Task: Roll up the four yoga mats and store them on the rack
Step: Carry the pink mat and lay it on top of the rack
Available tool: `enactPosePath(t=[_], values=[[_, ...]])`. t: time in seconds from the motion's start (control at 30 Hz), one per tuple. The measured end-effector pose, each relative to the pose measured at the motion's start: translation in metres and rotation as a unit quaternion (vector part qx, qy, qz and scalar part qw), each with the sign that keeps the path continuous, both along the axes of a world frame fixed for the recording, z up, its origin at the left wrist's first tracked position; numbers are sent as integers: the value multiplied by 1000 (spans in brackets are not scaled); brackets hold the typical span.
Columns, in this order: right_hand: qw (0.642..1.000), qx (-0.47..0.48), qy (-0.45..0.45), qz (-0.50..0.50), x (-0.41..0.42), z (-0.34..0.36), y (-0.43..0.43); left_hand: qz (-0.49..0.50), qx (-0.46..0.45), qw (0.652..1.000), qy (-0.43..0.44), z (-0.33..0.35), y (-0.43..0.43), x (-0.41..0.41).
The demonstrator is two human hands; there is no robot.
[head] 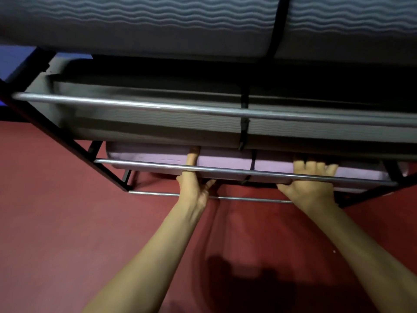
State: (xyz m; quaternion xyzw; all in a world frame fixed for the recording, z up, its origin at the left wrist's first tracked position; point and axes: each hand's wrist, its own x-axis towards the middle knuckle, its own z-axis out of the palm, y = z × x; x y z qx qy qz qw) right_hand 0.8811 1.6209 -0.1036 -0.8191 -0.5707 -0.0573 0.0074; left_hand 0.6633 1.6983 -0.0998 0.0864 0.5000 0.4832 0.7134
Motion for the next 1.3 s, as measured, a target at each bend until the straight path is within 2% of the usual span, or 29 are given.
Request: enactPosePath(t=[0.17, 0.4, 0.63, 0.7, 0.83, 0.93, 1.1, 1.3], values=[[995, 89, -40, 28, -21, 1, -2, -5, -2, 1000, 20, -5, -2, -15], [993, 80, -53, 62, -27, 4, 5, -36, 28, 999, -5, -17, 9, -21], [997, 32, 2, 66, -30, 8, 12, -57, 24, 998, -14, -19, 16, -22], [998, -8, 19, 66, -33, 16, 16, -46, 25, 999, -5, -16, 23, -23], [992, 23, 78, 100, -36, 16, 18, -12, 35, 999, -19, -20, 34, -30], [996, 34, -8, 83, -43, 7, 14, -12, 18, 1000, 13, -28, 25, -36], [987, 116, -57, 94, -40, 0, 9, 5, 7, 1000, 20, -22, 19, -34], [980, 156, -33, 117, -32, -12, 9, 26, 7, 999, 35, -32, 17, -35]])
